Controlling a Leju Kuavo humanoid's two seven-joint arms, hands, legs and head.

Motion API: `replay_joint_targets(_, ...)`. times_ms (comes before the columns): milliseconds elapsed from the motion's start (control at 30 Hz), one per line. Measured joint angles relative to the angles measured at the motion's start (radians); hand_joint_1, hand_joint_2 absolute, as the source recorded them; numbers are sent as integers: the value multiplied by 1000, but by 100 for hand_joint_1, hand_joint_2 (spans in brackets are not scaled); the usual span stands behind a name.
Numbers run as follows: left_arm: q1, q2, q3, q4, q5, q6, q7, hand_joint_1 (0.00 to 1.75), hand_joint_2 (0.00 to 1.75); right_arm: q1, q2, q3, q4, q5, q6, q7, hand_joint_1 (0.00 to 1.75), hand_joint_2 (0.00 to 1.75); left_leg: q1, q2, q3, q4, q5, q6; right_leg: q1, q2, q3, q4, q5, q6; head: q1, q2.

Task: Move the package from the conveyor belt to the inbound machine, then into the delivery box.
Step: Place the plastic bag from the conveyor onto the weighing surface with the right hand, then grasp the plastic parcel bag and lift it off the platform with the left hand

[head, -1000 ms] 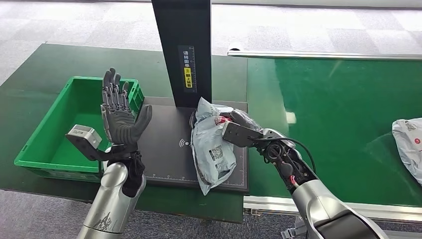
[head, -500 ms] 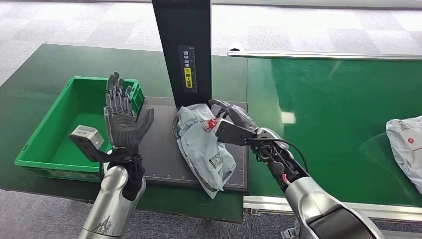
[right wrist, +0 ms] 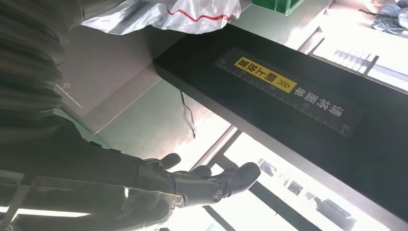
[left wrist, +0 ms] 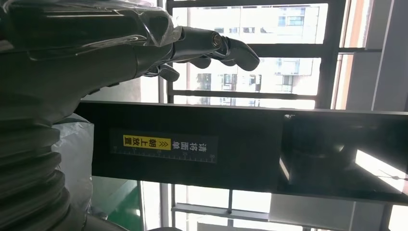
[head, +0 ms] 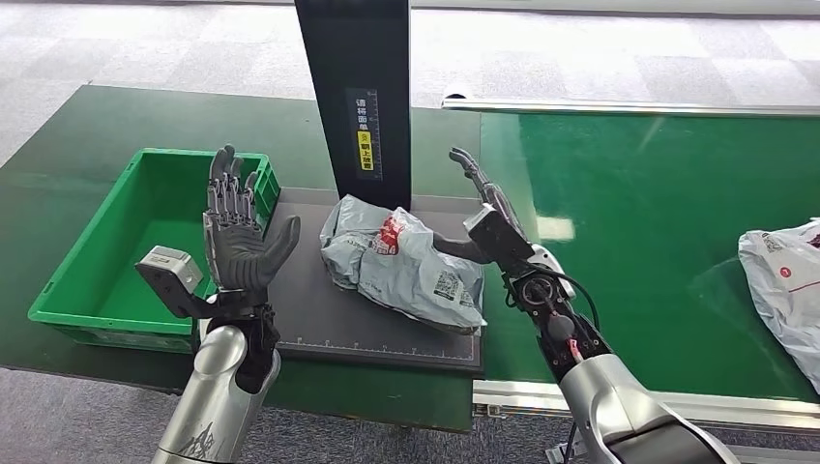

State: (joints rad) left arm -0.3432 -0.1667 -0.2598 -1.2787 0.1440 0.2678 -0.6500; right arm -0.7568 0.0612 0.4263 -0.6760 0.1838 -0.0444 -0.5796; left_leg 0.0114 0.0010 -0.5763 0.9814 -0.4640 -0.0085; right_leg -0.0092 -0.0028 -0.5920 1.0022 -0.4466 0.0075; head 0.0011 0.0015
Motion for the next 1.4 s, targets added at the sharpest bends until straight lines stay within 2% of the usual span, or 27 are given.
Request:
replay_joint_targets(167, 0, 0, 0, 0, -2, -2, 1, 0, 175, 9, 0, -25, -24, -25, 24, 1, 0, 175, 0, 0, 0, 0, 0, 0, 0, 0, 0, 0, 0, 0, 0, 0)
replay_joint_targets(233, 0, 1, -1, 1, -14, -15, 9, 0, 175, 13, 0, -45, -28, -119, 129, 15, 0, 175, 0, 0, 0, 0, 0, 0, 0, 0, 0, 0, 0, 0, 0, 0)
replay_joint_targets(367, -3, 8, -19, 16, -80, -53, 49, 0, 175, 31, 1, -121, -29, -397, 414, 49, 0, 175, 0, 0, 0, 0, 0, 0, 0, 0, 0, 0, 0, 0, 0, 0)
replay_joint_targets(467, -12, 15, -42, 43, -148, -96, 85, 0, 175, 47, 2, -176, -41, -533, 530, 79, 0, 175, 0, 0, 0, 0, 0, 0, 0, 0, 0, 0, 0, 0, 0, 0)
replay_joint_targets(733, -37, 23, -105, 134, -356, -195, 202, 0, 175, 128, -5, -211, -106, -623, 605, 113, 0, 175, 0, 0, 0, 0, 0, 0, 0, 0, 0, 0, 0, 0, 0, 0)
replay_joint_targets(867, -59, 25, -148, 192, -491, -241, 263, 0, 175, 174, -11, -229, -140, -641, 598, 99, 0, 175, 0, 0, 0, 0, 0, 0, 0, 0, 0, 0, 0, 0, 0, 0)
replay_joint_targets(933, -74, 23, -178, 231, -581, -228, 308, 0, 175, 199, -13, -240, -173, -611, 563, 76, 0, 175, 0, 0, 0, 0, 0, 0, 0, 0, 0, 0, 0, 0, 0, 0)
replay_joint_targets(1033, -105, 5, -209, 302, -699, -144, 401, 0, 175, 242, -15, -254, -246, -529, 470, 75, 0, 175, 0, 0, 0, 0, 0, 0, 0, 0, 0, 0, 0, 0, 0, 0)
replay_joint_targets(1200, -193, -46, -209, 418, -792, 45, 520, 0, 175, 300, -8, -259, -332, -366, 240, 125, 0, 175, 0, 0, 0, 0, 0, 0, 0, 0, 0, 0, 0, 0, 0, 0)
replay_joint_targets(1267, -226, -62, -197, 458, -802, 115, 532, 0, 175, 322, 0, -259, -354, -339, 185, 138, 0, 175, 0, 0, 0, 0, 0, 0, 0, 0, 0, 0, 0, 0, 0, 0)
replay_joint_targets(1400, -263, -88, -160, 508, -788, 225, 494, 0, 175, 353, 9, -258, -379, -320, 159, 152, 0, 175, 0, 0, 0, 0, 0, 0, 0, 0, 0, 0, 0, 0, 0, 0)
